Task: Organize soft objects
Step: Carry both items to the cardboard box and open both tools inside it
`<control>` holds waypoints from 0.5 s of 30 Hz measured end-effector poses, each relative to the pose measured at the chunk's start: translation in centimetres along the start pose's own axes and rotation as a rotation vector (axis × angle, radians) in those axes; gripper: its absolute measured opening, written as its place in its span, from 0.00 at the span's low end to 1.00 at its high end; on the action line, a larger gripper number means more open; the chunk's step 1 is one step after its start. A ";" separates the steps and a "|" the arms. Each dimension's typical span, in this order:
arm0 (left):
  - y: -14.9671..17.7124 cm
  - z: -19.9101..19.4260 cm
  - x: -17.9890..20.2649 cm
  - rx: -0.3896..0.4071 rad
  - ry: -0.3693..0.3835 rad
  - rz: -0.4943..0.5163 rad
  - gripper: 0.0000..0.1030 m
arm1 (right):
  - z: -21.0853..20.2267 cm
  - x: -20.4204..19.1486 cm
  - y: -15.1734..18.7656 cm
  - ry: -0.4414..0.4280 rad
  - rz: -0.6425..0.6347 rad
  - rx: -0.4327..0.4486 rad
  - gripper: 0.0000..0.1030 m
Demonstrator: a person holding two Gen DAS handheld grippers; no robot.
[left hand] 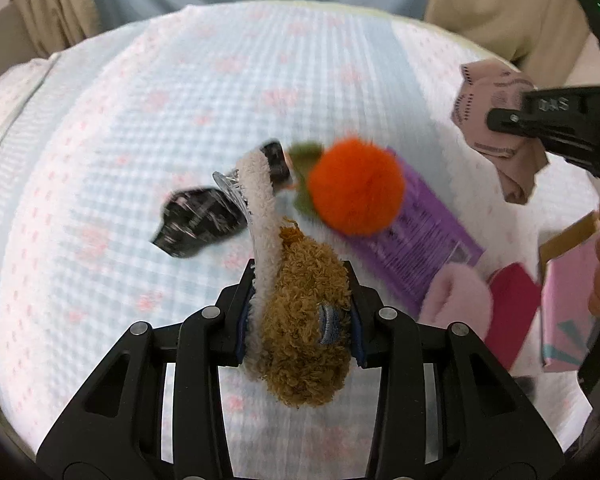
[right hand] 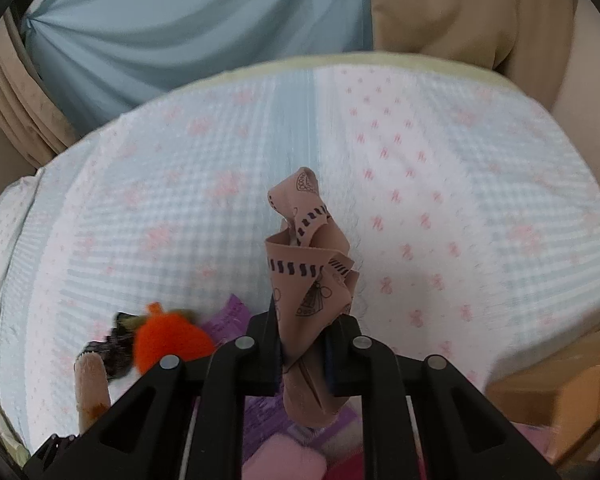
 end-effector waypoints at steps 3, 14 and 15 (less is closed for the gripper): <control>-1.1 -2.7 0.3 0.029 -0.005 -0.015 0.33 | -3.6 -0.1 -0.7 -0.003 -0.006 0.031 0.14; -4.3 -15.9 3.7 0.145 -0.029 -0.053 0.33 | -18.9 0.7 -1.3 -0.028 -0.041 0.128 0.14; -4.5 -17.4 4.5 0.152 -0.026 -0.060 0.33 | -20.5 1.2 -1.1 -0.036 -0.041 0.131 0.14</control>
Point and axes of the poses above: each gripper's, at about its wrist camera, not at the fingertips, and z roughly the way its jaws point, x to its right, y to its underside, the point moved 2 cm from there along z, roughly the way its jaws point, and after that the axes turned 5 degrees about -z, right-handed, at the moved point
